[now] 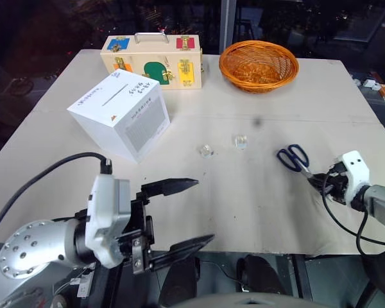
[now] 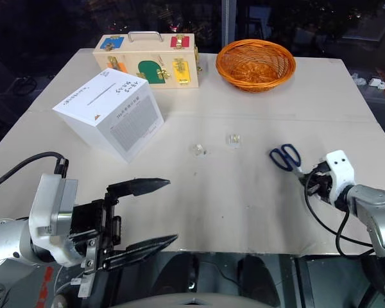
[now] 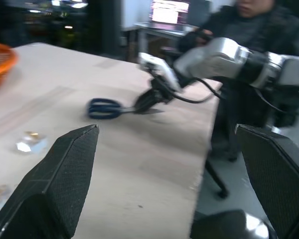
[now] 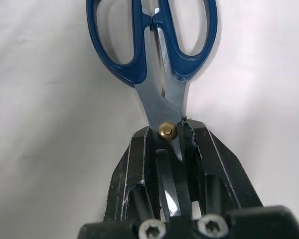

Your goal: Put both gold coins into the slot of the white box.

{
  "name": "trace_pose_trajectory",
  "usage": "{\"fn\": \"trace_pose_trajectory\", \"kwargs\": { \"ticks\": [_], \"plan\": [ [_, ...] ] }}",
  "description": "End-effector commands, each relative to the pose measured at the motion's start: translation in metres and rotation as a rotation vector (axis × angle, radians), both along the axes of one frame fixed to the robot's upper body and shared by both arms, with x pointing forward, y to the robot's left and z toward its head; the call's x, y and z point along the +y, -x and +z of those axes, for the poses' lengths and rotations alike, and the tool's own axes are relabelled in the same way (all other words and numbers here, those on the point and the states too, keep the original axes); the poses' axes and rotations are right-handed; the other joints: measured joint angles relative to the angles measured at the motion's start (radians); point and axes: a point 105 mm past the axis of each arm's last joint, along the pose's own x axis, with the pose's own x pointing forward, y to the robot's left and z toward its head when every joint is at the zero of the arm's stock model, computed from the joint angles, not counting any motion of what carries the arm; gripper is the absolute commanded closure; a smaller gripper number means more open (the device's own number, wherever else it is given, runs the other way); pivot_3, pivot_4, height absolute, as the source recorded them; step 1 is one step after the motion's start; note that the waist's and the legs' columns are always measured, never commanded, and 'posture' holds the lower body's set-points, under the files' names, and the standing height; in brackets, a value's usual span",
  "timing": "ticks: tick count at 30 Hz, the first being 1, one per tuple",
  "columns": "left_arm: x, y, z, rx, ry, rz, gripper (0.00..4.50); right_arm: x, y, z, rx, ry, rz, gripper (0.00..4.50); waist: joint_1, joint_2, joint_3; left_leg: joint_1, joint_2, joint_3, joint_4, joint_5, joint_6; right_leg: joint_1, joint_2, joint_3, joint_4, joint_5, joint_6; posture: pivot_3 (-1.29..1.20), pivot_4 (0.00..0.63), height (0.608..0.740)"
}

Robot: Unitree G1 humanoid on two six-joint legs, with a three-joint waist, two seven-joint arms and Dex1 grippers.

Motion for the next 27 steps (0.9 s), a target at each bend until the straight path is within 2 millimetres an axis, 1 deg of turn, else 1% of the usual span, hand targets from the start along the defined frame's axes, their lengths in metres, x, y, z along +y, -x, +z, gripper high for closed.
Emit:
{"fn": "trace_pose_trajectory", "kwargs": {
  "ticks": [1,3,4,5,6,7,9,10,11,12,13,14,15,17,19,21,23,24,25,27],
  "plan": [
    [-0.004,-0.009,0.005,-0.005,0.008,0.038,0.0,-0.025,-0.005,0.001,0.009,0.027,-0.142,4.25,0.001,0.001,0.0,0.0,0.0,0.0,0.0,0.0,0.0,0.0,0.0,0.0,0.0,0.0,0.0,0.0,0.15,0.726],
    [-0.005,-0.018,0.004,-0.001,0.009,0.051,0.0,-0.022,-0.008,0.006,0.001,-0.008,-0.144,3.19,0.002,0.001,0.0,0.0,-0.001,0.001,0.0,0.0,0.0,0.0,0.0,0.001,0.0,0.0,0.0,0.0,0.15,0.726],
    [-0.003,-0.024,0.002,0.013,0.01,0.071,0.0,-0.02,-0.009,0.009,-0.007,-0.01,-0.136,2.85,0.001,0.001,0.0,0.0,-0.001,0.001,0.0,0.0,0.0,0.0,0.0,0.001,0.0,0.0,0.0,0.0,0.15,0.726],
    [-0.001,-0.033,-0.002,0.022,0.002,0.103,0.0,-0.019,-0.01,0.014,-0.021,-0.003,-0.127,2.29,0.0,0.001,0.0,0.0,-0.001,0.001,0.0,0.0,0.0,0.0,0.0,0.001,0.0,0.0,0.0,0.0,0.15,0.726],
    [0.001,-0.047,-0.006,0.032,0.004,0.134,0.0,-0.017,-0.01,0.02,-0.036,-0.003,-0.123,1.79,-0.002,0.001,0.0,0.0,-0.001,0.001,0.0,0.0,0.0,0.0,0.0,0.001,0.0,0.0,0.0,0.0,0.15,0.726],
    [0.003,-0.057,-0.008,0.038,0.003,0.152,0.0,-0.016,-0.01,0.023,-0.046,-0.003,-0.121,1.31,-0.001,0.003,0.001,-0.001,-0.001,0.001,-0.001,0.0,0.0,-0.001,0.0,0.001,0.0,0.002,0.003,0.0,0.15,0.726],
    [0.011,-0.09,-0.014,0.043,0.012,0.237,0.0,-0.007,-0.01,0.043,-0.117,0.004,-0.089,0.42,-0.001,0.005,0.002,-0.002,-0.001,0.0,-0.001,0.0,0.0,-0.002,0.001,0.0,0.0,0.002,0.004,0.0,0.15,0.726],
    [0.014,-0.101,-0.017,0.042,0.009,0.267,0.0,-0.003,-0.01,0.049,-0.143,0.011,-0.078,0.04,0.0,0.008,0.002,-0.002,-0.001,-0.001,-0.001,0.0,0.0,-0.002,0.001,-0.001,0.0,0.002,0.003,0.0,0.15,0.726],
    [0.018,-0.113,-0.019,0.04,0.009,0.29,0.0,0.004,-0.01,0.06,-0.181,-0.003,-0.068,0.04,-0.001,0.008,0.003,-0.003,-0.001,-0.001,-0.001,0.0,0.0,-0.003,0.002,-0.001,0.0,0.002,0.004,0.0,0.15,0.726],
    [0.026,-0.125,-0.023,0.055,0.031,0.326,0.0,0.026,-0.012,0.079,-0.254,-0.03,-0.021,0.04,-0.009,0.009,0.003,-0.003,-0.001,-0.001,-0.001,0.0,0.0,-0.003,0.002,-0.001,0.0,0.002,0.004,0.0,0.15,0.726],
    [0.032,-0.134,-0.026,0.066,0.048,0.347,0.0,0.041,-0.012,0.092,-0.303,-0.049,0.014,0.04,-0.022,0.008,0.003,-0.006,0.0,-0.001,-0.001,0.0,0.0,-0.006,0.002,-0.001,0.0,0.002,0.004,0.0,0.15,0.726],
    [0.038,-0.14,-0.031,0.088,0.057,0.372,0.0,0.058,-0.012,0.103,-0.342,-0.072,0.047,0.04,-0.028,0.009,0.004,-0.01,0.0,0.0,-0.001,0.0,0.0,-0.009,0.002,0.001,0.0,0.002,0.004,0.0,0.15,0.726],
    [0.041,-0.138,-0.035,0.092,0.042,0.364,0.0,0.074,-0.012,0.11,-0.363,-0.108,0.077,0.04,-0.032,0.009,0.004,-0.01,0.0,0.0,-0.001,0.0,0.0,-0.011,0.002,0.002,0.0,0.002,0.004,0.0,0.15,0.726],
    [0.041,-0.127,-0.04,0.087,0.01,0.299,0.0,0.089,-0.014,0.112,-0.361,-0.099,0.069,0.04,-0.043,0.008,0.004,-0.013,0.0,-0.001,-0.003,0.0,0.0,-0.015,0.002,0.002,0.001,0.002,0.004,0.0,0.15,0.726],
    [0.044,-0.117,-0.043,0.074,-0.005,0.26,0.0,0.105,-0.016,0.11,-0.346,-0.118,0.089,0.04,-0.042,0.008,0.004,-0.016,0.0,-0.002,-0.004,0.0,-0.001,-0.018,0.002,0.002,0.001,0.002,0.004,0.0,0.15,0.726],
    [0.05,-0.107,-0.046,0.062,-0.028,0.238,0.0,0.122,-0.02,0.107,-0.319,-0.154,0.109,0.04,-0.041,0.008,0.004,-0.02,0.0,-0.002,-0.004,0.0,-0.001,-0.021,0.001,0.0,0.0,0.002,0.004,0.0,0.15,0.726],
    [0.057,-0.099,-0.05,0.063,-0.04,0.242,0.0,0.133,-0.028,0.1,-0.297,-0.157,0.105,0.04,-0.04,0.008,0.004,-0.028,-0.001,-0.002,-0.002,0.002,-0.004,-0.029,0.0,0.001,0.002,0.002,0.004,0.0,0.15,0.726],
    [0.061,-0.096,-0.052,0.064,-0.043,0.25,0.0,0.139,-0.032,0.097,-0.291,-0.152,0.108,0.57,-0.041,0.008,0.004,-0.028,-0.001,-0.001,-0.002,0.002,-0.004,-0.029,0.0,0.001,0.002,0.003,0.004,0.0,0.15,0.726],
    [0.065,-0.093,-0.053,0.067,-0.044,0.26,0.0,0.146,-0.035,0.095,-0.287,-0.146,0.119,0.87,-0.039,0.008,0.004,-0.028,-0.001,-0.001,-0.002,0.002,-0.003,-0.029,0.0,0.001,0.002,0.003,0.004,0.0,0.15,0.726],
    [0.071,-0.091,-0.054,0.067,-0.046,0.276,0.0,0.157,-0.042,0.093,-0.283,-0.141,0.122,0.87,-0.036,0.009,0.004,-0.028,-0.001,-0.001,-0.002,0.0,-0.001,-0.029,0.0,0.001,0.002,0.003,0.004,0.0,0.15,0.726]
  ]
}}
